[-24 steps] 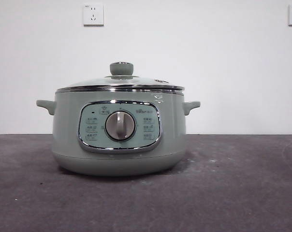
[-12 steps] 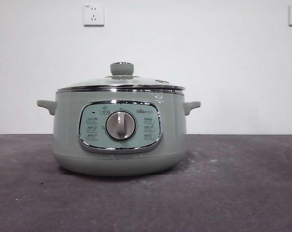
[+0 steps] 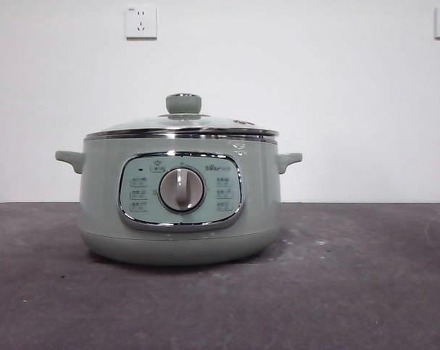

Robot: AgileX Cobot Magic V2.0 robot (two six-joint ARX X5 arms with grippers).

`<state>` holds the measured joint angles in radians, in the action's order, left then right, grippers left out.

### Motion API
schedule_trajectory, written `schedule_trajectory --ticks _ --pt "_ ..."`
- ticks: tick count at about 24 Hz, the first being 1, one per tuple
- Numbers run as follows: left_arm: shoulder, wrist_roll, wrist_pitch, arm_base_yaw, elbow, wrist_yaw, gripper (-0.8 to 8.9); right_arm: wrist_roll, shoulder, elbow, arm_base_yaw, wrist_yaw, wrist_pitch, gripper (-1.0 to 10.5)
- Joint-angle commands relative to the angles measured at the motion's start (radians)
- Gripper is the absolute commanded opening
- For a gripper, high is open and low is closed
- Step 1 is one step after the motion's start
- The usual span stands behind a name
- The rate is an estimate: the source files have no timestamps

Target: Pick up the pumpkin,open the lid,put the pumpkin in the pot,close the lid

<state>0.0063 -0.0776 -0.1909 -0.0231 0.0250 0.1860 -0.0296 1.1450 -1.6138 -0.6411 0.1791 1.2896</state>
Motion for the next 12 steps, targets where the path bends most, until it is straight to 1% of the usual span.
schedule_trajectory --ticks 1,2,3,4,6,7,9,12 --pt "-0.002 0.006 0.003 0.002 -0.017 -0.001 -0.03 -0.006 -0.01 0.0 0.006 -0.008 -0.003 0.0" --pt "-0.002 0.006 0.003 0.002 -0.017 -0.001 -0.03 -0.039 -0.034 0.0 0.03 -0.035 -0.013 0.0" --pt "-0.002 0.006 0.003 0.002 -0.017 -0.001 -0.03 -0.048 -0.063 0.001 0.06 -0.042 -0.035 0.0" --pt "-0.002 0.007 0.003 0.002 -0.017 -0.002 -0.03 -0.048 -0.095 0.005 0.099 -0.039 -0.094 0.0" --pt "-0.002 0.006 0.003 0.002 -0.017 -0.001 -0.03 -0.02 -0.19 0.061 0.192 0.015 -0.254 0.0" --pt "-0.002 0.007 0.003 0.002 -0.017 -0.001 -0.03 -0.007 -0.247 0.115 0.25 0.031 -0.329 0.0" --pt "-0.002 0.006 0.003 0.002 -0.017 -0.002 -0.03 0.006 -0.371 0.267 0.367 0.029 -0.462 0.0" --pt "-0.002 0.007 0.003 0.002 -0.017 -0.002 -0.03 0.005 -0.559 0.566 0.483 0.024 -0.726 0.0"
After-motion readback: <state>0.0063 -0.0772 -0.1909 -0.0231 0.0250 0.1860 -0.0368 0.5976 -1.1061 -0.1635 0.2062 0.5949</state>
